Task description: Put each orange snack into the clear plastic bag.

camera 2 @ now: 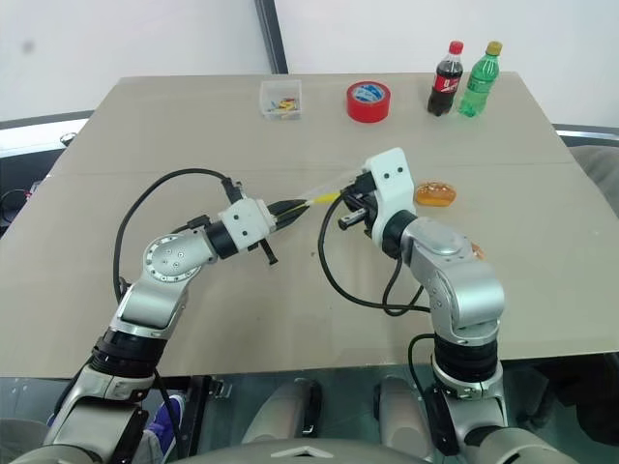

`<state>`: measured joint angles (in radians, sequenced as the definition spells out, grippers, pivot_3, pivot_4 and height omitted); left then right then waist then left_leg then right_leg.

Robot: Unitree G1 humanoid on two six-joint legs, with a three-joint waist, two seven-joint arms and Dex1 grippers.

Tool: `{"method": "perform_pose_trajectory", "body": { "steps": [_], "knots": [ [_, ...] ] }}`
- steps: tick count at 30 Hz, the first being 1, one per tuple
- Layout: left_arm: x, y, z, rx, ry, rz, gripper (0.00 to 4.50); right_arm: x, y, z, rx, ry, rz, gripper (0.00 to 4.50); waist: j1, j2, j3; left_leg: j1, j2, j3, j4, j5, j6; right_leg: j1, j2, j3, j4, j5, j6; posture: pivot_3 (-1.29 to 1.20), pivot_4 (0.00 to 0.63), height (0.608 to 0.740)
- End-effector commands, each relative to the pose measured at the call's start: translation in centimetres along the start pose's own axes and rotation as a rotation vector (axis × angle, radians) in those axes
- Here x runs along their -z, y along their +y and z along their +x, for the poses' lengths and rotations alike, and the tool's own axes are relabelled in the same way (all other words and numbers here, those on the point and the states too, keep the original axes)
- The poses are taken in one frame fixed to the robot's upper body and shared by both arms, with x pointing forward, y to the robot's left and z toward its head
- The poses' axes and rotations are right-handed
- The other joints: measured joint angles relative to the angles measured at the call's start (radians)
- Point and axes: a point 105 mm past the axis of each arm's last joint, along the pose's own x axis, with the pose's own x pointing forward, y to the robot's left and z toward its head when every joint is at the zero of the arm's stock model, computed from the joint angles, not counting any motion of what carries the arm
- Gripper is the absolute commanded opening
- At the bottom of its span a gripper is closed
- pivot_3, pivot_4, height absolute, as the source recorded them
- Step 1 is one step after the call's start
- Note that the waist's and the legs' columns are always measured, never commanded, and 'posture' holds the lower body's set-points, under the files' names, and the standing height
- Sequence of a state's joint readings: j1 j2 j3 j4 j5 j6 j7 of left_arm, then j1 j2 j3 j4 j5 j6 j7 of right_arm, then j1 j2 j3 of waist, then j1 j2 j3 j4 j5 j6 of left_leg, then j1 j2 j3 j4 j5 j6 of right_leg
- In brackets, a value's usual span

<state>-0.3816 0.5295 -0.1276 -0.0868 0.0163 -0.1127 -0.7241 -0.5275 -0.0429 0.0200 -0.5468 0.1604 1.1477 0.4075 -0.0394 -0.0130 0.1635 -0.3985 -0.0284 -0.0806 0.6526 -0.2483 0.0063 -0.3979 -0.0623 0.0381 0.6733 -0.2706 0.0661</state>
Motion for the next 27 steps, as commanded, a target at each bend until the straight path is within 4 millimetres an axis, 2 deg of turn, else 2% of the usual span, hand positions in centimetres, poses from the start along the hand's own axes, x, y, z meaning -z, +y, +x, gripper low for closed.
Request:
{"method": "perform_pose_trajectory", "body": {
  "steps": [1,11,14,18,21,22,23,25,26,27],
  "knots": [
    [-1.1,0.2,0.0,-0.015,-0.04,0.027,0.0,-0.9,0.6,0.0,-0.023,-0.028,-0.017,0.05,0.0,0.0,0.0,0.0,0.0,0.0,0.0,0.0,0.0,0.0,0.0,0.0,0.0,0.0,0.0,0.0,0.15,0.74],
    [-1.6,-0.3,-0.1,-0.001,-0.064,0.025,0.0,0.0,1.0,1.2,-0.025,0.005,-0.014,0.05,-0.001,0.0,0.0,0.0,0.0,0.0,0.0,0.0,0.0,0.0,0.0,0.0,0.0,0.0,0.0,0.0,0.15,0.74],
    [-2.0,-1.3,-0.2,0.058,-0.104,0.032,0.0,0.1,0.9,1.8,-0.013,-0.005,0.04,0.05,-0.001,0.0,0.0,0.0,0.0,0.0,0.0,0.0,0.0,0.0,0.0,0.0,0.0,0.0,0.0,0.0,0.15,0.74],
    [-2.3,-1.8,-0.2,0.108,-0.137,0.037,0.0,1.0,0.0,3.1,0.04,-0.009,0.168,0.05,-0.002,0.0,0.0,0.0,0.001,0.0,-0.001,0.0,0.0,0.0,0.0,0.0,0.0,0.0,0.0,0.0,0.15,0.74],
    [-2.1,-1.6,-0.2,0.121,-0.141,0.052,0.0,1.4,-1.7,3.8,0.149,-0.035,0.213,0.05,-0.002,0.001,0.0,0.0,0.001,0.0,-0.001,0.0,0.0,0.0,0.0,0.0,0.0,0.0,0.0,0.0,0.15,0.74],
    [-2.0,-1.4,-0.1,0.121,-0.139,0.051,0.0,1.3,-2.4,3.9,0.189,-0.055,0.177,0.05,-0.002,0.001,0.0,0.0,0.0,0.0,-0.001,0.0,0.0,0.0,0.0,0.0,0.0,0.0,0.0,0.0,0.15,0.74],
    [-1.8,-1.3,-0.1,0.12,-0.137,0.048,0.0,1.2,-3.1,3.9,0.241,-0.061,0.035,0.05,-0.001,0.001,0.0,0.0,0.0,0.0,-0.001,0.0,0.0,0.0,0.0,0.0,0.0,0.0,0.0,0.0,0.15,0.74],
    [-1.5,-1.0,-0.1,0.125,-0.133,0.051,0.0,0.9,-4.0,3.8,0.316,-0.08,-0.5,0.05,0.002,0.002,0.001,0.0,-0.001,0.0,0.0,0.0,0.0,0.0,0.0,0.0,0.0,0.0,0.0,0.0,0.15,0.74],
    [-1.4,-0.8,-0.1,0.127,-0.133,0.051,0.0,1.0,-3.6,3.7,0.274,-0.104,-0.657,0.05,0.002,0.002,0.001,0.0,-0.002,0.001,0.0,0.0,0.0,-0.001,-0.001,0.0,-0.001,0.0,0.0,0.0,0.15,0.74],
    [-1.2,-0.8,-0.1,0.13,-0.133,0.052,0.0,1.1,-3.6,3.5,0.26,-0.115,-0.732,0.05,0.001,0.002,0.002,0.0,-0.003,0.001,0.0,0.0,0.0,-0.001,-0.001,0.0,-0.002,0.0,0.0,0.0,0.15,0.74]
  ]
}}
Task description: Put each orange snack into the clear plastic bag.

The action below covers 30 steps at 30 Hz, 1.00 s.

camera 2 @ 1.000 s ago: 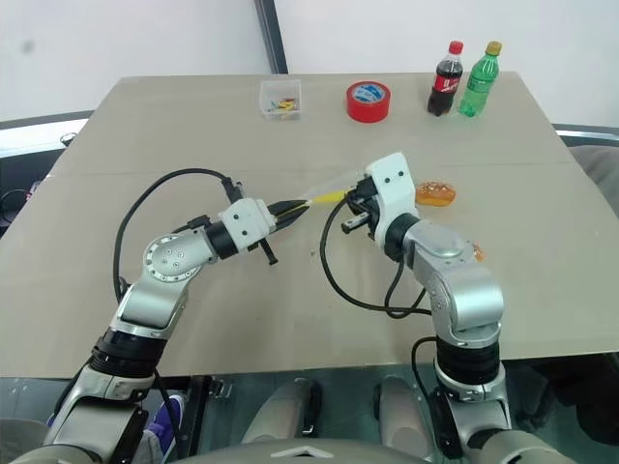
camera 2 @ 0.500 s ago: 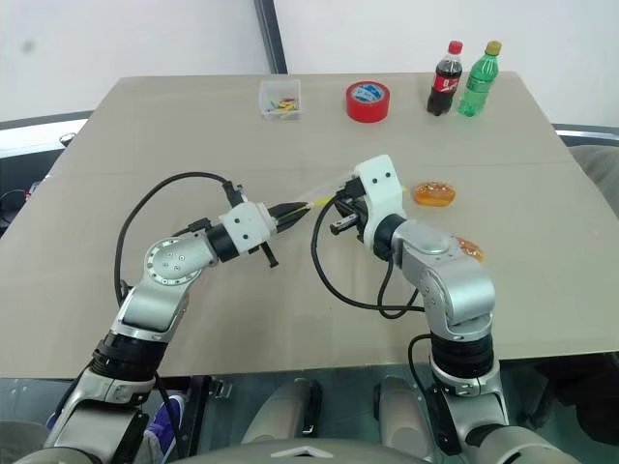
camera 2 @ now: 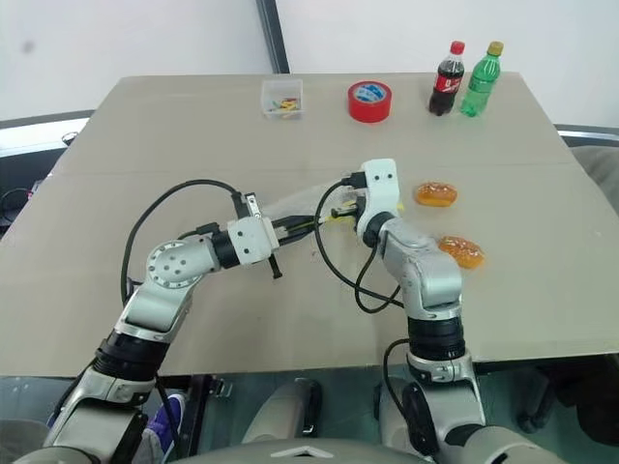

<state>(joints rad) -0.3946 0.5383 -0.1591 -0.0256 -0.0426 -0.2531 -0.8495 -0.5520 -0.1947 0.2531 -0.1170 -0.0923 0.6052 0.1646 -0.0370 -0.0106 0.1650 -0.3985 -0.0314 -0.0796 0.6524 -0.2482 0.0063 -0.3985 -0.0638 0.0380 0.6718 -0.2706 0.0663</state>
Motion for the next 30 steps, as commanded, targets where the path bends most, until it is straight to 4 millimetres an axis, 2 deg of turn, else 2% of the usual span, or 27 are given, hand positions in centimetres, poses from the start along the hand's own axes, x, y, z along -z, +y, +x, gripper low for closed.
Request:
{"method": "perform_pose_trajectory", "body": {
  "steps": [1,4,6,9,12,15,17,18,22,25,28,30],
  "knots": [
    [-0.3,1.0,-0.3,-0.006,-0.03,0.027,0.0,-2.4,0.7,-0.6,-0.024,-0.217,-0.318,0.05,-0.004,0.0,0.0,0.0,0.0,0.0,0.0,0.0,0.0,0.0,0.0,0.0,0.0,0.0,0.0,0.0,0.15,0.74],
    [0.0,1.0,-0.2,0.017,-0.035,0.034,0.0,-3.2,1.7,-1.2,-0.111,-0.314,-0.528,0.05,-0.015,0.0,0.0,0.0,0.002,0.002,-0.002,0.0,0.0,-0.002,0.003,0.002,0.0,0.0,0.0,0.0,0.15,0.74],
    [0.2,1.0,-0.1,0.03,-0.04,0.04,0.0,-2.9,2.4,-1.2,-0.154,-0.337,-0.652,0.05,-0.019,0.0,0.0,-0.001,0.003,0.003,-0.003,0.0,0.0,-0.003,0.003,0.003,0.001,0.0,0.0,0.0,0.15,0.74],
    [0.3,1.1,0.0,0.034,-0.05,0.048,0.0,-1.7,3.3,-0.6,-0.218,-0.331,-0.787,0.78,-0.019,0.0,0.0,-0.001,0.003,0.004,-0.001,0.0,0.0,-0.003,0.003,0.004,0.002,0.0,0.0,0.0,0.15,0.74],
    [0.4,1.5,-0.1,0.032,-0.05,0.062,0.0,-0.4,3.3,-0.1,-0.257,-0.303,-0.87,2.21,-0.013,-0.001,0.0,-0.001,0.003,0.003,0.0,0.0,0.0,-0.002,0.003,0.003,0.002,0.0,0.0,0.0,0.15,0.74],
    [0.6,2.1,-0.4,0.016,-0.045,0.07,0.0,0.0,2.6,-0.1,-0.248,-0.289,-0.904,3.64,-0.004,-0.001,0.001,-0.001,0.003,0.003,0.0,0.0,0.0,-0.003,0.003,0.003,0.002,0.0,0.0,0.0,0.15,0.74],
    [0.7,2.3,-0.6,0.006,-0.039,0.076,0.0,0.1,2.1,-0.2,-0.241,-0.278,-0.903,4.25,-0.004,-0.001,0.001,-0.001,0.003,0.003,0.0,0.0,0.0,-0.003,0.003,0.003,0.002,0.0,0.0,0.0,0.15,0.74],
    [0.9,2.5,-0.7,-0.002,-0.033,0.077,0.0,0.2,1.9,-0.4,-0.234,-0.273,-0.902,4.41,-0.004,-0.001,0.001,-0.001,0.003,0.003,0.0,0.0,0.0,-0.003,0.003,0.003,0.002,0.0,0.0,0.0,0.15,0.74],
    [1.5,2.9,-0.8,-0.022,-0.01,0.078,0.0,-0.3,0.6,-1.2,-0.173,-0.251,-0.857,4.41,-0.003,-0.001,0.001,-0.001,0.002,0.003,0.0,0.0,0.0,-0.003,0.003,0.003,0.002,0.0,0.0,0.0,0.15,0.74],
    [2.2,3.2,-0.6,-0.048,0.016,0.059,0.0,-0.7,-0.6,-3.2,-0.171,-0.199,-0.592,4.41,0.002,-0.001,0.0,-0.001,0.002,0.002,0.0,0.0,0.0,-0.002,0.003,0.003,0.002,0.0,0.0,0.0,0.15,0.74],
    [2.6,3.2,-0.6,-0.066,0.031,0.043,0.0,-0.8,-1.5,-5.0,-0.164,-0.159,-0.446,4.41,0.003,-0.001,0.0,-0.002,0.003,0.002,0.0,0.0,0.0,-0.002,0.002,0.003,0.002,0.0,0.0,0.0,0.15,0.74],
    [2.8,3.4,-0.7,-0.092,0.036,0.025,0.0,-0.1,-3.1,-7.1,-0.141,-0.091,-0.315,4.41,0.003,-0.001,0.001,-0.002,0.002,0.002,0.001,0.0,0.0,-0.001,0.002,0.003,0.002,0.0,0.0,0.0,0.15,0.74]
  ]
}}
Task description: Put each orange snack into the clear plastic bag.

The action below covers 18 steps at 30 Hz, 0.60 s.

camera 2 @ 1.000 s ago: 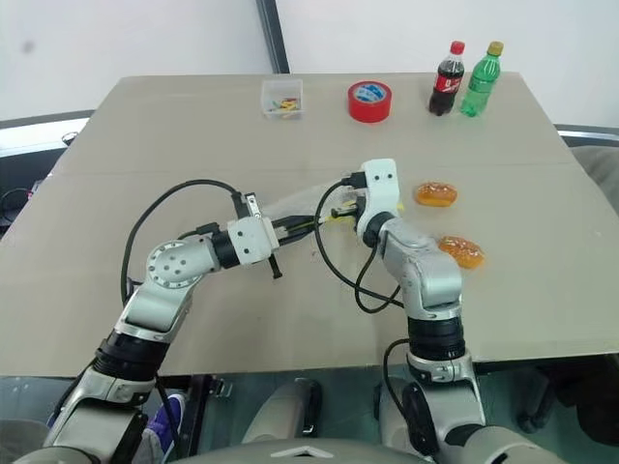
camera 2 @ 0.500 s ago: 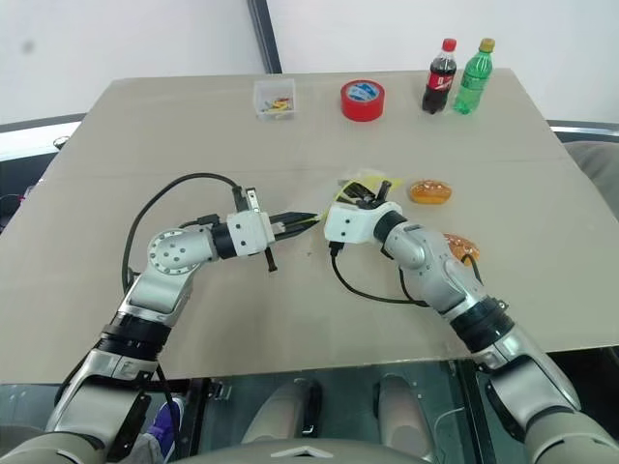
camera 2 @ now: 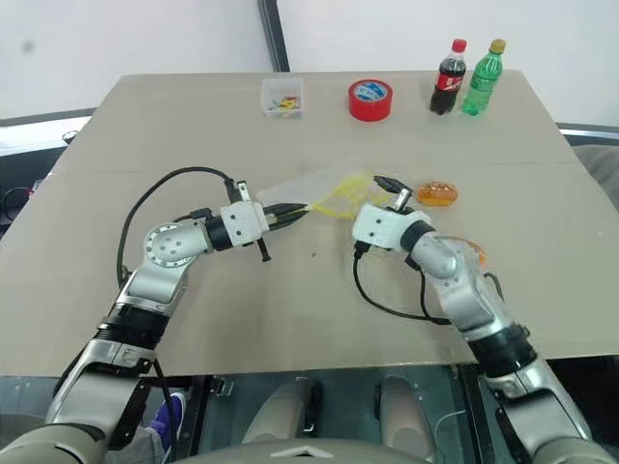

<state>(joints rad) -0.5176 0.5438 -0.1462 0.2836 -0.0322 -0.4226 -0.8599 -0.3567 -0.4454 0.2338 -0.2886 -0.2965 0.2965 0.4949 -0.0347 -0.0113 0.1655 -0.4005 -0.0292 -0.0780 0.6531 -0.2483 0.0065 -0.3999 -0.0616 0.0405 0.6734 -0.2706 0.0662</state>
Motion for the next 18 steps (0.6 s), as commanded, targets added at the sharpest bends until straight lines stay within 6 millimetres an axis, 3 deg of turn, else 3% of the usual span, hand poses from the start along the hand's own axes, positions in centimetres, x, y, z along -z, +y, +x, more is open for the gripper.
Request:
{"method": "perform_pose_trajectory", "body": {
  "steps": [1,6,13,18],
  "knots": [
    [-0.3,1.2,-0.2,-0.065,-0.01,0.005,0.0,0.2,-2.4,-3.6,0.073,0.047,0.17,4.41,0.001,0.0,0.0,0.001,0.0,0.0,0.0,0.0,0.0,0.001,0.0,0.0,0.0,0.0,0.0,0.0,0.15,0.74],
    [0.3,1.2,0.1,-0.067,-0.006,-0.008,0.0,5.2,-2.3,-8.0,0.089,0.271,0.347,4.41,0.009,0.0,0.0,0.002,-0.001,-0.002,0.0,0.0,0.0,0.003,0.0,-0.003,0.0,0.0,0.0,0.0,0.15,0.74],
    [0.3,0.9,0.8,-0.073,-0.024,-0.034,0.0,9.3,-2.5,-9.6,0.041,0.403,0.325,4.41,-0.001,0.0,0.0,0.003,0.0,-0.001,0.001,0.0,0.0,0.003,0.0,-0.001,0.001,0.0,0.0,0.0,0.15,0.74],
    [0.0,0.8,0.9,-0.068,-0.033,-0.035,0.0,10.6,-2.6,-10.0,-0.003,0.42,0.39,4.41,0.0,0.0,0.0,0.003,0.0,-0.001,0.001,0.0,0.0,0.003,0.0,-0.001,0.001,0.0,0.0,0.0,0.15,0.74]
  ]
}}
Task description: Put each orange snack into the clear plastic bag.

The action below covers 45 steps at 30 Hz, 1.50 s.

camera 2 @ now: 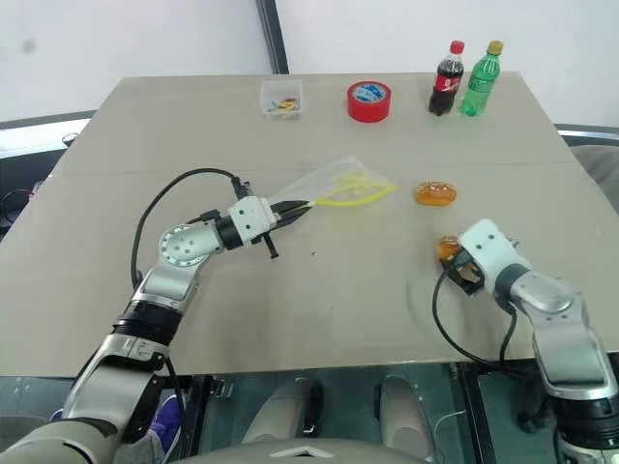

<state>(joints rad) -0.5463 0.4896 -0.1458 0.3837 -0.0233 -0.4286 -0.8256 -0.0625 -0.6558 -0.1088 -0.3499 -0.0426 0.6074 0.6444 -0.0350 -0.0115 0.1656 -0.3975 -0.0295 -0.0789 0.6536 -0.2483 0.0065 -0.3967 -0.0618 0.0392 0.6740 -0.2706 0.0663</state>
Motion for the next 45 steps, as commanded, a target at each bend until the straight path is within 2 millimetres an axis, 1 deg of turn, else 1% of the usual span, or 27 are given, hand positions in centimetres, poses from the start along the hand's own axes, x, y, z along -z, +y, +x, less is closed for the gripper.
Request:
{"method": "perform_pose_trajectory", "body": {
  "steps": [1,3,5,7,8,9,10,11,13,16,17,18,19,21,23,26,29,32,33,36,39,40,43,45],
  "knots": [
    [-1.4,0.7,0.0,-0.023,-0.047,0.034,0.0,-0.2,-0.9,-0.3,-0.012,-0.031,0.047,4.15,0.0,0.0,0.0,0.0,0.0,0.0,0.0,0.0,0.0,0.0,0.0,0.0,0.0,0.0,0.0,0.0,0.15,0.74],
    [-1.7,0.7,0.0,-0.023,-0.053,0.034,0.0,0.0,-1.0,-0.3,-0.019,-0.037,0.069,3.61,0.001,0.0,0.0,0.0,0.0,0.0,0.0,0.0,0.0,0.0,0.0,0.0,0.0,0.0,0.0,0.0,0.15,0.74],
    [-1.9,0.7,0.0,-0.027,-0.057,0.03,0.0,-0.2,-0.9,-0.5,-0.039,-0.054,0.075,2.68,0.002,0.0,0.0,0.0,0.0,0.0,0.0,0.0,0.0,0.0,0.0,0.0,0.0,0.0,0.0,0.0,0.15,0.74],
    [-2.1,0.7,-0.1,-0.028,-0.059,0.03,0.0,-1.2,-0.6,-0.8,-0.06,-0.102,0.118,1.71,0.002,0.0,0.0,0.0,0.0,0.0,0.0,0.0,0.0,0.0,-0.001,0.0,0.0,0.0,0.0,0.0,0.15,0.74],
    [-2.2,0.6,-0.1,-0.03,-0.059,0.029,0.0,-1.8,-0.5,-1.0,-0.07,-0.135,0.139,1.31,0.002,0.0,0.0,0.0,0.0,0.0,0.0,0.0,0.0,0.0,-0.001,0.0,0.0,0.0,0.0,0.0,0.15,0.74],
    [-2.2,0.6,-0.2,-0.031,-0.059,0.029,0.0,-2.5,-0.3,-1.1,-0.08,-0.169,0.159,1.31,0.001,0.0,0.0,0.0,0.0,0.0,0.0,0.0,0.0,0.0,0.0,0.0,0.0,0.0,0.0,0.0,0.15,0.74],
    [-2.3,0.7,-0.2,-0.037,-0.061,0.023,0.0,-3.6,0.0,-1.2,-0.102,-0.223,0.216,1.31,0.001,0.0,0.0,0.0,0.001,0.0,0.0,0.0,0.0,0.0,0.0,0.0,0.0,0.0,0.0,0.0,0.15,0.74],
    [-2.4,0.8,-0.2,-0.046,-0.065,0.015,0.0,-4.9,0.7,-1.4,-0.139,-0.273,0.252,1.31,0.0,0.0,0.0,0.0,0.001,0.0,0.0,0.0,0.0,0.0,0.0,0.0,0.0,0.0,0.0,0.0,0.15,0.74],
    [-2.6,0.8,-0.2,-0.044,-0.074,0.01,0.0,-7.6,2.4,-1.6,-0.219,-0.364,0.264,1.31,-0.005,0.0,0.0,0.0,0.002,0.0,0.0,0.0,0.0,0.0,0.0,0.0,0.001,0.0,0.0,0.0,0.15,0.74],
    [-2.8,0.6,-0.3,-0.043,-0.073,0.025,0.0,-12.0,4.4,-0.5,-0.27,-0.471,0.337,1.31,-0.008,0.0,0.0,0.0,0.004,0.0,0.001,0.0,0.0,0.0,0.001,0.001,0.002,0.0,0.0,0.0,0.15,0.74],
    [-2.9,0.6,-0.3,-0.053,-0.075,0.027,0.0,-13.1,4.9,0.1,-0.275,-0.48,0.343,1.31,-0.007,0.0,0.0,0.0,0.004,0.0,0.001,0.0,0.0,0.0,0.001,0.001,0.002,0.0,0.0,0.0,0.15,0.74],
    [-3.0,0.7,-0.2,-0.058,-0.079,0.03,0.0,-13.6,5.1,0.5,-0.276,-0.48,0.343,1.31,-0.005,0.0,0.0,0.001,0.004,0.0,0.001,0.0,0.0,0.0,0.001,0.001,0.002,0.0,0.0,0.0,0.15,0.74],
    [-3.2,0.6,-0.1,-0.055,-0.085,0.038,0.0,-13.9,5.3,0.8,-0.279,-0.476,0.342,1.31,-0.005,0.0,0.0,0.001,0.003,0.0,0.001,0.0,0.0,0.0,0.0,0.0,0.003,0.0,0.0,0.0,0.15,0.74],
    [-3.5,0.1,0.0,-0.043,-0.097,0.053,0.0,-14.4,5.6,1.6,-0.289,-0.472,0.357,1.31,0.017,0.0,0.0,-0.001,0.003,-0.003,0.001,0.0,0.0,0.0,0.0,-0.002,0.001,0.0,0.0,0.0,0.15,0.74],
    [-3.7,-0.2,0.0,-0.039,-0.105,0.052,0.0,-14.1,5.7,2.9,-0.278,-0.429,0.344,1.31,0.018,0.0,0.0,-0.002,0.0,-0.003,0.001,0.0,0.0,0.0,-0.001,-0.002,-0.001,0.0,0.0,0.0,0.15,0.74],
    [-3.9,-0.9,-0.2,-0.023,-0.114,0.046,0.0,-13.3,5.6,3.9,-0.266,-0.368,0.313,1.31,0.02,0.0,0.0,-0.002,0.0,-0.003,0.001,0.0,0.0,0.0,-0.001,-0.002,-0.001,0.0,0.0,0.0,0.15,0.74],
    [-4.0,-1.3,-0.3,-0.016,-0.115,0.044,0.0,-12.6,5.7,4.4,-0.265,-0.318,0.251,1.31,0.019,0.0,0.0,-0.002,0.0,-0.003,0.0,0.0,0.0,0.0,-0.001,-0.003,-0.001,0.0,0.0,0.0,0.15,0.74],
    [-4.0,-1.9,-0.5,0.01,-0.117,0.05,0.0,-12.2,5.7,4.7,-0.252,-0.289,0.215,1.31,0.017,0.0,0.0,-0.002,0.0,-0.002,0.0,0.0,0.0,0.0,-0.001,-0.002,-0.001,0.0,0.0,0.0,0.15,0.74],
    [-4.0,-2.2,-0.5,0.023,-0.114,0.059,0.0,-12.1,5.7,4.8,-0.242,-0.279,0.178,1.31,0.016,0.0,0.0,-0.002,0.0,-0.002,0.0,0.0,0.0,0.0,-0.001,-0.002,-0.001,0.0,0.0,0.0,0.15,0.74],
    [-3.7,-2.9,-0.6,0.067,-0.105,0.082,0.0,-12.8,6.3,5.3,-0.252,-0.292,0.164,1.31,0.014,0.0,0.0,-0.001,0.0,-0.002,0.0,0.0,0.0,0.0,-0.001,-0.002,-0.001,0.0,0.0,0.0,0.15,0.74],
    [-3.8,-3.5,-0.5,0.104,-0.109,0.096,0.0,-14.4,7.5,5.7,-0.296,-0.326,0.238,1.31,0.009,0.0,0.0,-0.001,0.0,-0.002,0.0,0.0,0.0,0.0,-0.001,-0.002,-0.001,0.0,0.0,0.0,0.15,0.74],
    [-3.8,-3.6,-0.6,0.112,-0.11,0.099,0.0,-14.7,7.7,5.8,-0.301,-0.329,0.245,1.31,0.007,0.0,0.0,-0.001,0.0,-0.002,0.0,0.0,0.0,0.0,0.0,-0.002,0.0,0.0,0.0,0.0,0.15,0.74],
    [-3.7,-4.0,-0.8,0.143,-0.111,0.11,0.0,-15.5,8.2,6.7,-0.313,-0.321,0.338,1.31,0.003,0.0,0.0,-0.001,0.0,-0.002,0.0,0.0,0.0,-0.001,-0.001,-0.002,0.0,0.0,0.0,0.0,0.15,0.74],
    [-3.6,-3.9,-0.9,0.138,-0.109,0.108,0.0,-15.8,8.4,7.1,-0.325,-0.323,0.381,1.31,0.002,0.0,0.0,-0.001,0.0,-0.002,0.0,0.0,0.0,-0.001,-0.001,-0.002,0.0,0.0,0.0,0.0,0.15,0.74]
  ]
}}
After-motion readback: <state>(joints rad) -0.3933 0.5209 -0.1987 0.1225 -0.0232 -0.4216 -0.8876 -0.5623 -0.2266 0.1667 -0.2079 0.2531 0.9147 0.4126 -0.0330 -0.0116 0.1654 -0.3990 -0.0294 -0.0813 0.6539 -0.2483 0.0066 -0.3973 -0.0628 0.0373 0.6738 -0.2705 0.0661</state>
